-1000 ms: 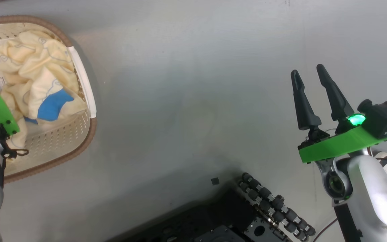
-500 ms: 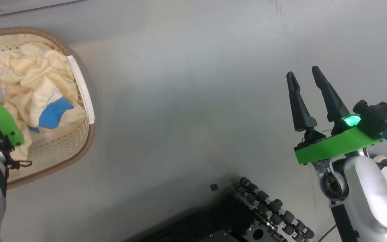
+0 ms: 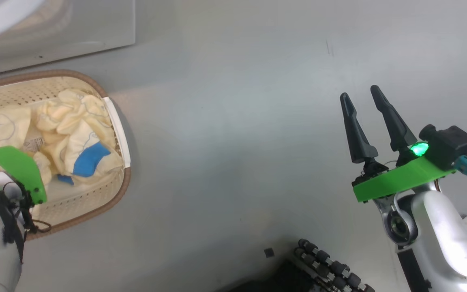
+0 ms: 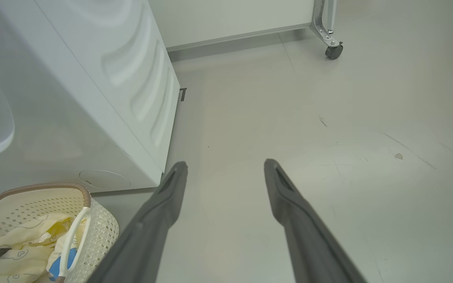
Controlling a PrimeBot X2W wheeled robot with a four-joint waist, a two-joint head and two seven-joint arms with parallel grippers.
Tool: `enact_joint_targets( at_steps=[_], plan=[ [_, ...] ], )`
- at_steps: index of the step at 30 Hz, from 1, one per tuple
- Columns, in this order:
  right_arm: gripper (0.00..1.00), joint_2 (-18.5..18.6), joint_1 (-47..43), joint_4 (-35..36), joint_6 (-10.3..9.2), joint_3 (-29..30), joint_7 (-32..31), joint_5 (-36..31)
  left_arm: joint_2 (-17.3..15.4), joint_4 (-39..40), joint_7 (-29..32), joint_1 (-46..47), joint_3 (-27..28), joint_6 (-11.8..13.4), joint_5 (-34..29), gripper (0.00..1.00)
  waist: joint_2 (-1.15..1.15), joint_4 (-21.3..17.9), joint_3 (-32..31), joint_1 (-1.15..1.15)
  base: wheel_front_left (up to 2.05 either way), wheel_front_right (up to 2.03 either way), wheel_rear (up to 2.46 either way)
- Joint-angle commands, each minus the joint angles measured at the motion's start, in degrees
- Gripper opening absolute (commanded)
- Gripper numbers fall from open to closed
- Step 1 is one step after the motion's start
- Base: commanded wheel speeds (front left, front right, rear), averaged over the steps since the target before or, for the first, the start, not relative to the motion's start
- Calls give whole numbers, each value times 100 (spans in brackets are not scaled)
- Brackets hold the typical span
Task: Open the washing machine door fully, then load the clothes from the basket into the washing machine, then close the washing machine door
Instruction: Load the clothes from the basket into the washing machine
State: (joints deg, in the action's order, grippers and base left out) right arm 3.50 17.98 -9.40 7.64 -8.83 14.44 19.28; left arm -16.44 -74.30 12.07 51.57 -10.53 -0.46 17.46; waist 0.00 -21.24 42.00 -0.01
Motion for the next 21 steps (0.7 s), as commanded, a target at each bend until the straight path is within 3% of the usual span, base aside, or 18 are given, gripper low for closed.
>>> enact_joint_targets(
  at_steps=[1, 7, 21],
  plan=[
    [100, 115, -167, 121, -15, -52, 56, -21, -169, 37, -94, -160, 55, -27, -54, 0, 0, 83, -215, 1, 0, 0, 0],
    [100, 166, -217, 98, -15, 11, 56, -46, -107, 116, -521, -193, -84, -98, -117, 0, 0, 288, -577, 1, 0, 0, 0],
    [100, 313, -427, -25, -15, 86, 56, -120, 96, 546, -2180, -533, -275, -231, -130, 0, 0, 818, -1545, 1, 0, 0, 0]
  ],
)
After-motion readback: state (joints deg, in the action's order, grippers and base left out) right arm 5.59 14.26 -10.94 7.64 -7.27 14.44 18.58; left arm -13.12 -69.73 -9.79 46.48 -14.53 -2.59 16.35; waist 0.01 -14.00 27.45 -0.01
